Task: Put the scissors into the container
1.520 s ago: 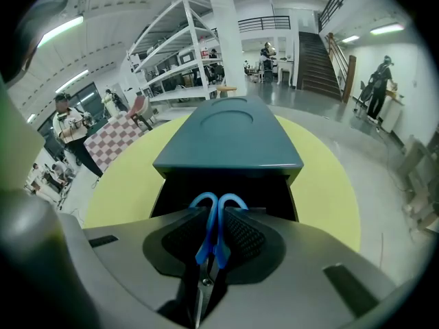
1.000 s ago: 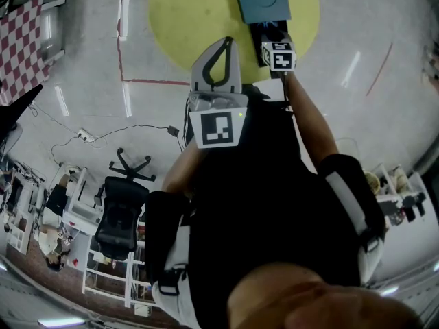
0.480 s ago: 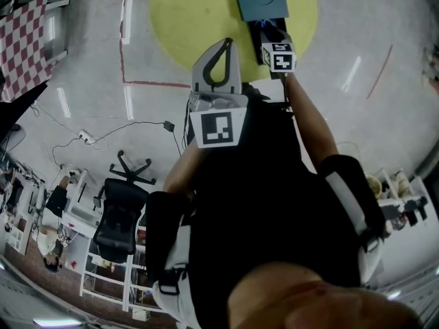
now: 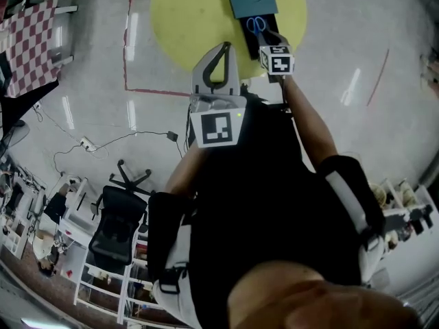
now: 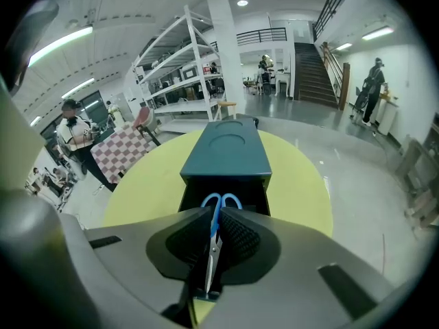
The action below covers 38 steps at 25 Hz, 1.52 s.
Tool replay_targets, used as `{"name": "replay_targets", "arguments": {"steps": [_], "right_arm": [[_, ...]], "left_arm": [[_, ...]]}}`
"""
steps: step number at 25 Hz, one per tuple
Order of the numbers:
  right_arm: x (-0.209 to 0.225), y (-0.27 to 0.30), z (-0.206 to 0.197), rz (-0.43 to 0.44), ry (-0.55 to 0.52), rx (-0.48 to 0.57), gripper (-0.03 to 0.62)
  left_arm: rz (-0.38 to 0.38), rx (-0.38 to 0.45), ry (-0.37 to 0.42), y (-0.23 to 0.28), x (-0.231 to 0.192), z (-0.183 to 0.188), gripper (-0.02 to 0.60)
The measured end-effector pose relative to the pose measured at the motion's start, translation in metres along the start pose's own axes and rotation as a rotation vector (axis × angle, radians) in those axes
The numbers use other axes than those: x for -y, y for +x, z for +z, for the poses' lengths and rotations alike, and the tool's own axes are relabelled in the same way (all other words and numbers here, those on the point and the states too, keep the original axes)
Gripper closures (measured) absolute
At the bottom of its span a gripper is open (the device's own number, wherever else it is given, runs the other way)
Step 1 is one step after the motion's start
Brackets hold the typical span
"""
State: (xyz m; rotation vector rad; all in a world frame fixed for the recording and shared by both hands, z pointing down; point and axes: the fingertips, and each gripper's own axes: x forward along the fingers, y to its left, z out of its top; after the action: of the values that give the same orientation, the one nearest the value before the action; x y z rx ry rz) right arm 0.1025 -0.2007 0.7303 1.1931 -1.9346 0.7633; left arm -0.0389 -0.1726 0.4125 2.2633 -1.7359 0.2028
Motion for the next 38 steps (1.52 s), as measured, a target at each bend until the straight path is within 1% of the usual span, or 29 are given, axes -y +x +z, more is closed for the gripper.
{"name": "replay_targets", "arguments": {"steps": [4,8,13,21,24,28,35,38], "right_arm": [[-0.002,-0.025,-0.001,0.005,0.001,0.034,0.571],[-0.003,-0.056,-0.004,0.013,0.010,0.087,0.586],[-0.004,-0.091,-0.009,0.033,0.020,0.154,0.591],[-0.010,-0.133,-0.018,0.065,0.033,0.231,0.594],[-0.010,-0.154,-0.016,0.069,0.056,0.266,0.593],[-0.010,-0.178,-0.004,0.063,0.063,0.322,0.593],[-0.004,-0.230,0.017,0.038,0.066,0.397,0.592],[-0.012,-0.252,0.021,0.037,0.061,0.426,0.592]], "left_arm": [[0.013,0.034,0.013,-0.025,0.016,0.006,0.583],[0.020,0.042,0.016,-0.052,0.035,0.007,0.583],[0.057,0.066,0.041,-0.088,0.055,0.009,0.583],[0.078,0.054,0.059,-0.125,0.081,0.007,0.583],[0.067,0.050,0.061,-0.133,0.090,0.007,0.583],[0.034,0.067,0.065,-0.135,0.094,0.014,0.583],[-0.044,0.072,0.070,-0.120,0.108,0.022,0.583],[-0.067,0.083,0.074,-0.120,0.110,0.026,0.583]]}}
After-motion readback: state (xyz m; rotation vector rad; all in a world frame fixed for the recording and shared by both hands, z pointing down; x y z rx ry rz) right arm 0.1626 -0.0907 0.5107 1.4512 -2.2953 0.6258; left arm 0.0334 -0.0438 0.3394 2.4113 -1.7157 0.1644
